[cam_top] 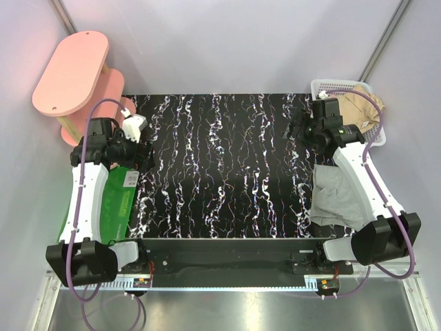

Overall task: Fold and stack the t-shirts
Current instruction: Put the neatly folded tshirt into the corner of the board with the right arm, then move the tshirt to the center of the board

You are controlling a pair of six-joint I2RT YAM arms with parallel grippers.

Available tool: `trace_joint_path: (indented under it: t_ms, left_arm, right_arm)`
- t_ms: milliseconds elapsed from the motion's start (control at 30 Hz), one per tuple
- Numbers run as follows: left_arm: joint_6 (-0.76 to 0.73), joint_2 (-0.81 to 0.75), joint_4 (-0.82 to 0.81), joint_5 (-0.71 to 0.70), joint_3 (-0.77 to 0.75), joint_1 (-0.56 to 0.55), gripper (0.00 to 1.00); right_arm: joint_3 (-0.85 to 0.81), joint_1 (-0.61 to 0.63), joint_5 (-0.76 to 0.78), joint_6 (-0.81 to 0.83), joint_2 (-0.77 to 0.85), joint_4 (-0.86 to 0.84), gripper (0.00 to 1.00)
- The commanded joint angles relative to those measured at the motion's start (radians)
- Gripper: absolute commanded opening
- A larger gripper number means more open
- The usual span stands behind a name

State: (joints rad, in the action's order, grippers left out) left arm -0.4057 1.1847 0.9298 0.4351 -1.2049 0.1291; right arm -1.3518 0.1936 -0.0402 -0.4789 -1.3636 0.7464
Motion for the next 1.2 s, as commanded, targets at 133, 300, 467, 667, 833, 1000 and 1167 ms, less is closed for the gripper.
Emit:
trace_joint_path:
  t_ms: [133, 300, 467, 667, 833, 1000, 1167]
  left_arm:
    - [-0.010, -0.037, -0.043, 0.004, -0.001, -0.016, 0.99]
    - [-0.018, 0.015, -0.034, -0.032, -0.038, -0.097, 0.99]
    - [-0.027, 0.021, -0.023, -0.025, -0.036, -0.112, 0.99]
    - [-0.062, -0.002, -0.006, -0.033, -0.013, -0.114, 0.99]
    - [-0.084, -0.034, 0.010, -0.032, -0.016, -0.114, 0.99]
    - [-0.104, -0.045, 0.020, -0.059, -0.010, -0.112, 0.99]
    - [-0.110, -0.045, 0.021, -0.068, -0.001, -0.112, 0.99]
  right_arm:
    - [0.087, -0.150, 0.410, -0.110, 0.058, 0.200, 1.00]
    - [0.186, -0.304, 0.381, -0.124, 0.047, 0.217, 1.00]
    - [0.259, -0.310, 0.391, -0.156, 0.050, 0.215, 1.00]
    - [0.318, -0.310, 0.411, -0.177, -0.002, 0.214, 1.00]
    - [0.365, -0.333, 0.434, -0.271, -0.135, 0.212, 1.00]
    - [0.417, -0.416, 0.453, -0.343, -0.137, 0.202, 1.00]
    - [0.425, -0.424, 0.384, -0.290, -0.166, 0.131, 1.00]
